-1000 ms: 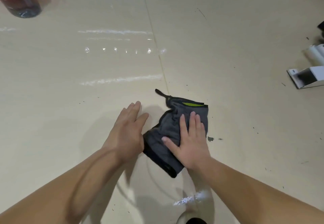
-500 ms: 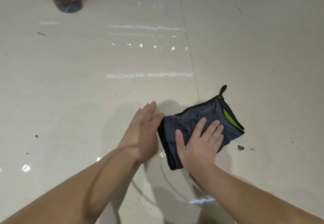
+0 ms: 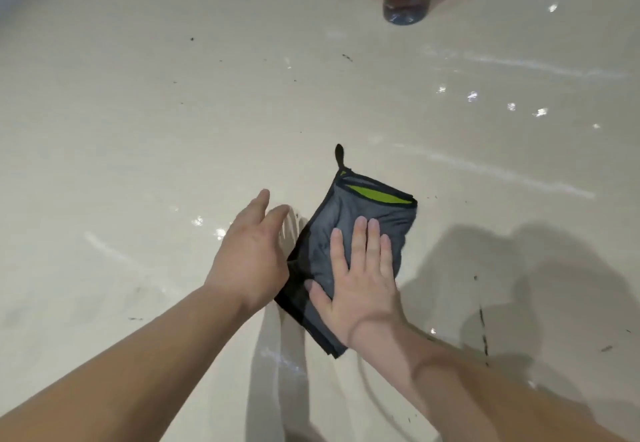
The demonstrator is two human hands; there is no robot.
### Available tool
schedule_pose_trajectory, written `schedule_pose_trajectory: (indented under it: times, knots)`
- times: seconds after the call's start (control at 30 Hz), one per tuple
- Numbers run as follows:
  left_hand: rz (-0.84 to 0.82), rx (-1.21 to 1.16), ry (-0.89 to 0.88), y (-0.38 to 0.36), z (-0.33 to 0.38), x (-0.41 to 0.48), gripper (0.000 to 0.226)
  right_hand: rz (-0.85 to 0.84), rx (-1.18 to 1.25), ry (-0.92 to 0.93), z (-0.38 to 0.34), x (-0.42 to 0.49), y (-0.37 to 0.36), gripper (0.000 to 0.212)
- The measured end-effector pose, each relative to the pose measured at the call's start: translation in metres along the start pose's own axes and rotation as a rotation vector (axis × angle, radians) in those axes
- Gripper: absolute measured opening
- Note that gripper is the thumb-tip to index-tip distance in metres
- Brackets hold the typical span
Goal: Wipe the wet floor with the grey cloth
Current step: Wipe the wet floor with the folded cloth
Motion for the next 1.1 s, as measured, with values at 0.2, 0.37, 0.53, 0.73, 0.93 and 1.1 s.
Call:
schedule_pose_trajectory:
  times: [0.2,0.37,0.53,0.73,0.93,1.1]
  knots:
    - [-0.072,0.013,-0.185,-0.038,-0.022,-0.043,0.059,0.102,0.329,0.2,-0.001,-0.002,0.017,0.06]
    - [-0.208,0.176,-0.19,-0.1,-0.008,-0.058,0.065,0.231,0.359,-0.023,0.024,0.001,0.063,0.04]
    - [-0.242,0.285,-0.251,-0.092,-0.054,-0.058,0.078,-0.1,0.517,-0.182,-0.006,-0.007,0.082,0.027]
    - [-0.272,0.339,-0.235,-0.054,-0.165,-0.04,0.081,-0.297,0.381,-0.224,-0.091,0.006,0.091,0.017]
    - [-0.274,0.344,-0.184,-0.017,-0.285,-0.024,0.082,-0.464,0.127,-0.092,-0.196,0.015,0.089,0.044]
    - [-0.057,0.254,-0.246,-0.027,-0.305,-0.03,0.082,-0.373,0.104,-0.047,-0.255,0.007,0.053,0.027]
Point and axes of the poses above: each hand's wrist, its own x-axis towards the middle knuckle, its own y-axis out of the back of the hand, z = x × y, the point moved 1 cm from there along x, towards the middle knuckle, and after that the axes turned 4 degrees about z, right-handed, at the moved point
